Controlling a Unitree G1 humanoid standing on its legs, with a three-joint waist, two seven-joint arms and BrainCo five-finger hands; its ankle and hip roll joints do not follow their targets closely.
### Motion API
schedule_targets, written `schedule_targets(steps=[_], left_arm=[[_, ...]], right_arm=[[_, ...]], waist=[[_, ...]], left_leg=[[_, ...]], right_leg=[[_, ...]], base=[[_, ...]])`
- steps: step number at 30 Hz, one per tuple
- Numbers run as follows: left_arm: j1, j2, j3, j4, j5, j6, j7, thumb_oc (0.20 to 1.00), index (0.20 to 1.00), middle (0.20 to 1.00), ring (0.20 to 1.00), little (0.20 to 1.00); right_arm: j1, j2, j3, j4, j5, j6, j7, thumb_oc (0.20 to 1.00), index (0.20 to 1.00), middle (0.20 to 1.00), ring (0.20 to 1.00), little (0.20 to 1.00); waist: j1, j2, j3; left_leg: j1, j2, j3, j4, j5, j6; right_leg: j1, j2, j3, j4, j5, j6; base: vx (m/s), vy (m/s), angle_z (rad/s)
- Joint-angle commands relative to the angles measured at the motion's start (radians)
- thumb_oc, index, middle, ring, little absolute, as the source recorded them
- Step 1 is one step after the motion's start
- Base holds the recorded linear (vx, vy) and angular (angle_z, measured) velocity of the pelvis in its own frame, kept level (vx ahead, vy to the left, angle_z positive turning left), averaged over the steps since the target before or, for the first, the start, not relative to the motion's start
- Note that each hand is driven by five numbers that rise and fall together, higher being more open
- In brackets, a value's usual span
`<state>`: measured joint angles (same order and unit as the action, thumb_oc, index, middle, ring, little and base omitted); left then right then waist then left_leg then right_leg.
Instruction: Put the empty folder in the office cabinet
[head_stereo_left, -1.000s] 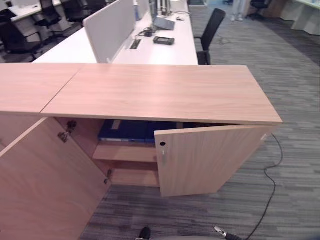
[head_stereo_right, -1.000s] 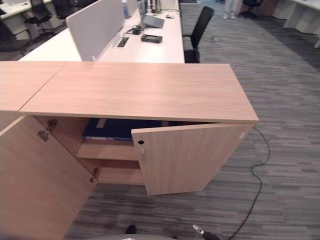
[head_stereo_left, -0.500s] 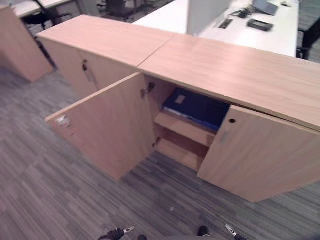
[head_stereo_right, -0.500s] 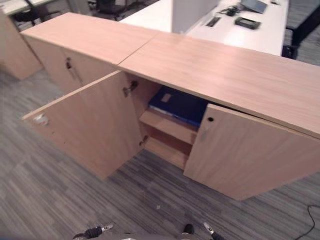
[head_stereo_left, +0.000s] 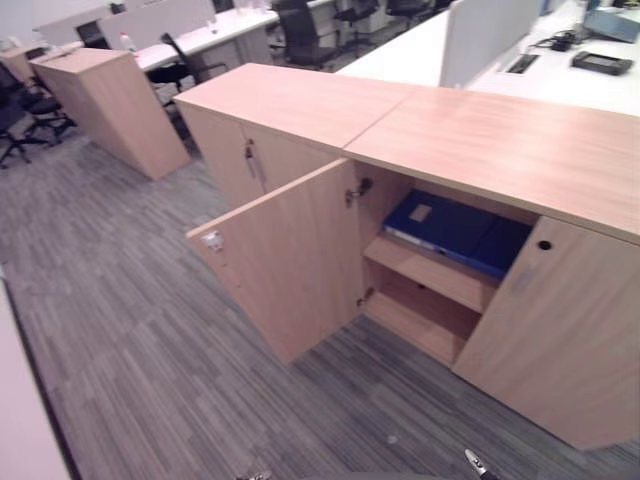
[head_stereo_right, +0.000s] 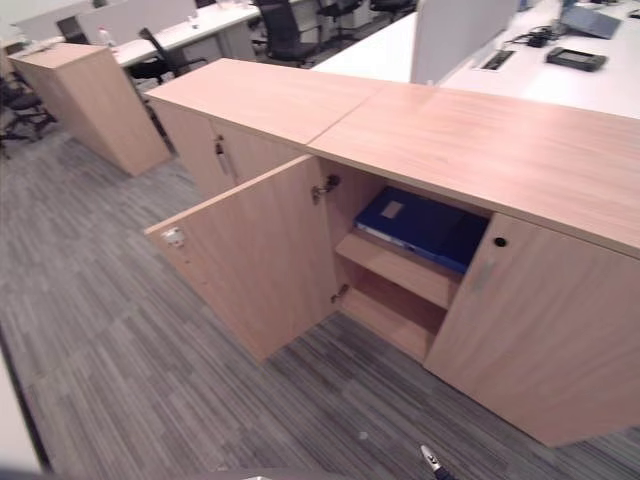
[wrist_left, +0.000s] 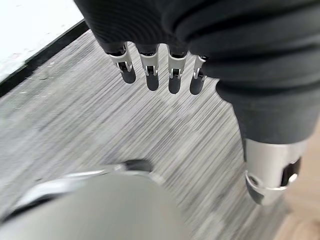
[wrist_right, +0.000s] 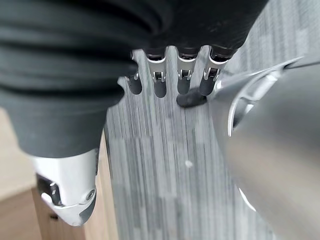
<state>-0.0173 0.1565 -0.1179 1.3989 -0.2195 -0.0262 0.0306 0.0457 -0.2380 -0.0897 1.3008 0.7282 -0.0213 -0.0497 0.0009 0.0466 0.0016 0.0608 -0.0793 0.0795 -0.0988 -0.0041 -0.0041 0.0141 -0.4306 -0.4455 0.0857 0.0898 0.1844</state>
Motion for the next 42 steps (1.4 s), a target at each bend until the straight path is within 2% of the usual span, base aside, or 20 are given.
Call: schedule_targets(steps=[1, 2, 3, 5, 6, 7, 8, 9, 10, 11, 12, 13, 17, 18, 20, 22, 25, 30, 34, 42], left_arm=[[-0.032, 0.009, 0.025, 0.051, -0.049, -0.026, 0.017, 1.000, 1.000, 1.000, 1.000, 1.000], [-0.032, 0.011, 0.025, 0.051, -0.059, -0.029, 0.016, 1.000, 1.000, 1.000, 1.000, 1.000], [-0.036, 0.012, 0.020, 0.049, -0.063, -0.030, 0.011, 1.000, 1.000, 1.000, 1.000, 1.000], [-0.041, 0.015, 0.030, 0.047, -0.072, -0.031, 0.013, 1.000, 1.000, 1.000, 1.000, 1.000], [-0.003, 0.064, 0.060, 0.026, -0.085, -0.020, -0.033, 1.000, 1.000, 1.000, 1.000, 1.000], [-0.006, 0.080, 0.072, -0.005, -0.113, -0.034, -0.017, 1.000, 1.000, 1.000, 1.000, 1.000], [0.000, 0.058, 0.033, -0.083, -0.143, -0.037, -0.022, 1.000, 1.000, 1.000, 1.000, 1.000], [0.002, 0.053, 0.019, -0.124, -0.161, -0.040, -0.027, 1.000, 1.000, 1.000, 1.000, 1.000], [0.002, 0.053, 0.018, -0.126, -0.162, -0.038, -0.026, 1.000, 1.000, 1.000, 1.000, 1.000], [0.027, 0.045, 0.011, -0.185, -0.190, -0.033, -0.033, 1.000, 1.000, 1.000, 1.000, 1.000], [0.045, 0.045, 0.018, -0.200, -0.205, -0.029, -0.036, 1.000, 1.000, 1.000, 1.000, 1.000], [0.047, 0.045, 0.018, -0.202, -0.205, -0.028, -0.036, 1.000, 1.000, 1.000, 1.000, 1.000], [0.076, 0.044, 0.065, -0.168, -0.260, -0.021, -0.029, 1.000, 1.000, 1.000, 1.000, 1.000], [0.068, 0.039, 0.086, -0.131, -0.270, -0.023, -0.025, 1.000, 1.000, 1.000, 1.000, 1.000], [0.070, 0.037, 0.099, -0.115, -0.273, -0.027, -0.020, 1.000, 1.000, 1.000, 1.000, 1.000], [0.076, 0.036, 0.121, -0.097, -0.282, -0.028, -0.019, 1.000, 1.000, 1.000, 1.000, 1.000], [0.077, 0.045, 0.144, -0.096, -0.304, -0.032, -0.023, 1.000, 1.000, 1.000, 1.000, 1.000], [0.068, 0.116, 0.198, -0.150, -0.330, -0.051, -0.017, 1.000, 1.000, 1.000, 1.000, 1.000], [0.056, 0.151, 0.213, -0.157, -0.318, -0.054, -0.010, 1.000, 1.000, 1.000, 1.000, 1.000], [-0.048, 0.332, 0.248, -0.277, -0.275, -0.071, 0.016, 1.000, 1.000, 1.000, 1.000, 1.000]], right_arm=[[-0.063, 0.048, -0.008, 0.066, 0.062, -0.011, 0.019, 1.000, 1.000, 1.000, 1.000, 1.000], [-0.063, 0.051, 0.005, 0.080, 0.070, -0.013, 0.022, 1.000, 1.000, 1.000, 1.000, 1.000], [-0.058, 0.052, 0.016, 0.090, 0.068, -0.010, 0.022, 1.000, 1.000, 1.000, 1.000, 1.000], [-0.056, 0.052, 0.021, 0.107, 0.071, -0.010, 0.015, 1.000, 1.000, 1.000, 1.000, 1.000], [-0.043, 0.034, 0.001, 0.104, 0.066, -0.007, 0.023, 1.000, 1.000, 1.000, 1.000, 1.000], [-0.040, 0.018, -0.026, 0.122, 0.072, -0.001, 0.022, 1.000, 1.000, 1.000, 1.000, 1.000], [-0.046, 0.005, -0.042, 0.126, 0.076, 0.001, 0.020, 1.000, 1.000, 1.000, 1.000, 1.000], [-0.052, -0.009, -0.049, 0.129, 0.074, 0.000, 0.014, 1.000, 1.000, 1.000, 1.000, 1.000], [-0.052, -0.009, -0.050, 0.130, 0.074, 0.000, 0.015, 1.000, 1.000, 1.000, 1.000, 1.000], [-0.059, -0.017, -0.052, 0.127, 0.070, 0.003, 0.006, 1.000, 1.000, 1.000, 1.000, 1.000], [-0.059, -0.019, -0.052, 0.120, 0.068, 0.003, 0.006, 1.000, 1.000, 1.000, 1.000, 1.000], [-0.058, -0.018, -0.052, 0.119, 0.068, 0.004, 0.005, 1.000, 1.000, 1.000, 1.000, 1.000], [-0.058, -0.028, -0.050, 0.093, 0.050, 0.001, 0.010, 1.000, 1.000, 1.000, 1.000, 1.000], [-0.055, -0.038, -0.068, 0.089, 0.054, -0.003, 0.008, 1.000, 1.000, 1.000, 1.000, 1.000], [-0.053, -0.038, -0.075, 0.087, 0.055, -0.006, 0.009, 1.000, 1.000, 1.000, 1.000, 1.000], [-0.048, -0.041, -0.097, 0.089, 0.063, -0.009, 0.013, 1.000, 1.000, 1.000, 1.000, 1.000], [-0.041, -0.047, -0.113, 0.095, 0.068, -0.010, 0.017, 1.000, 1.000, 1.000, 1.000, 1.000], [-0.041, -0.061, -0.148, 0.094, 0.066, -0.003, 0.027, 1.000, 1.000, 1.000, 1.000, 1.000], [-0.041, -0.062, -0.157, 0.090, 0.068, 0.002, 0.029, 1.000, 1.000, 1.000, 1.000, 1.000], [-0.041, -0.079, -0.171, 0.063, 0.062, 0.010, 0.038, 1.000, 1.000, 1.000, 1.000, 1.000]], waist=[[-0.018, 0.004, 0.043], [-0.022, 0.003, 0.045], [-0.020, -0.003, 0.045], [-0.018, -0.015, 0.047], [-0.010, -0.013, 0.050], [-0.001, -0.016, 0.052], [0.000, -0.028, 0.069], [0.005, -0.035, 0.084], [0.004, -0.033, 0.083], [0.010, -0.038, 0.096], [0.019, -0.041, 0.099], [0.019, -0.041, 0.098], [0.049, -0.030, 0.082], [0.042, -0.009, 0.072], [0.040, 0.006, 0.060], [0.036, 0.025, 0.044], [0.032, 0.032, 0.035], [0.026, 0.041, 0.015], [0.024, 0.040, 0.011], [0.004, 0.026, 0.004]], left_leg=[[-0.033, 0.062, 0.019, 0.011, -0.024, -0.025], [-0.030, 0.062, 0.020, 0.011, -0.023, -0.020], [-0.027, 0.058, 0.025, 0.011, -0.027, -0.017], [-0.027, 0.055, 0.017, 0.021, -0.028, -0.018], [-0.031, 0.058, 0.009, 0.038, -0.030, -0.023], [-0.051, 0.064, 0.013, 0.077, -0.040, -0.034], [-0.129, 0.092, 0.028, 0.213, -0.065, -0.061], [-0.174, 0.105, 0.038, 0.283, -0.058, -0.074], [-0.185, 0.108, 0.036, 0.298, -0.066, -0.075], [-0.230, 0.148, 0.056, 0.352, -0.042, -0.087], [-0.250, 0.166, 0.053, 0.367, -0.023, -0.084], [-0.252, 0.167, 0.053, 0.371, -0.025, -0.085], [-0.227, 0.213, -0.096, 0.168, 0.065, -0.102], [-0.210, 0.229, -0.114, 0.121, 0.072, -0.115], [-0.180, 0.239, -0.108, 0.089, 0.077, -0.123], [-0.148, 0.222, -0.117, 0.061, 0.070, -0.127], [-0.120, 0.203, -0.110, 0.043, 0.059, -0.122], [-0.074, 0.128, -0.069, 0.024, 0.011, -0.078], [-0.065, 0.110, -0.054, 0.021, -0.001, -0.068], [-0.041, 0.055, 0.000, 0.017, -0.034, -0.032]], right_leg=[[-0.107, 0.125, 0.208, 0.060, -0.074, -0.021], [-0.117, 0.192, 0.229, 0.059, -0.107, -0.038], [-0.113, 0.229, 0.226, 0.039, -0.122, -0.047], [-0.086, 0.269, 0.228, -0.002, -0.130, -0.060], [-0.069, 0.290, 0.232, -0.029, -0.129, -0.061], [-0.056, 0.294, 0.216, -0.050, -0.123, -0.061], [-0.026, 0.306, 0.186, -0.090, -0.125, -0.071], [-0.013, 0.299, 0.178, -0.102, -0.127, -0.073], [-0.015, 0.302, 0.176, -0.103, -0.126, -0.074], [0.003, 0.297, 0.165, -0.116, -0.134, -0.081], [0.009, 0.294, 0.166, -0.120, -0.133, -0.083], [0.008, 0.295, 0.167, -0.121, -0.132, -0.083], [0.009, 0.308, 0.212, -0.135, -0.137, -0.071], [0.018, 0.302, 0.212, -0.139, -0.148, -0.064], [0.027, 0.303, 0.212, -0.143, -0.150, -0.060], [0.032, 0.289, 0.215, -0.151, -0.140, -0.055], [0.037, 0.271, 0.219, -0.162, -0.129, -0.046], [0.022, 0.199, 0.253, -0.164, -0.086, 0.000], [0.017, 0.180, 0.264, -0.163, -0.075, 0.013], [-0.021, 0.117, 0.290, -0.155, -0.010, 0.063]], base=[[0.06, 0.039, 0.23], [0.07, -0.003, 0.10], [0.06, -0.043, 0.00], [0.06, -0.092, 0.12], [0.05, -0.109, 0.13], [-0.01, -0.161, 0.17], [-0.05, -0.161, 0.35], [-0.06, -0.117, 0.89], [-0.05, -0.015, 0.97], [-0.01, 0.020, 0.63], [-0.01, 0.020, 0.06], [0.06, 0.045, -0.18], [0.11, 0.121, -0.30], [0.11, 0.152, -0.54], [0.12, 0.151, -0.32], [0.12, 0.207, -0.15], [0.07, 0.156, -0.17], [0.06, 0.219, -0.20], [0.03, 0.127, -0.09], [0.01, 0.109, -0.23]])
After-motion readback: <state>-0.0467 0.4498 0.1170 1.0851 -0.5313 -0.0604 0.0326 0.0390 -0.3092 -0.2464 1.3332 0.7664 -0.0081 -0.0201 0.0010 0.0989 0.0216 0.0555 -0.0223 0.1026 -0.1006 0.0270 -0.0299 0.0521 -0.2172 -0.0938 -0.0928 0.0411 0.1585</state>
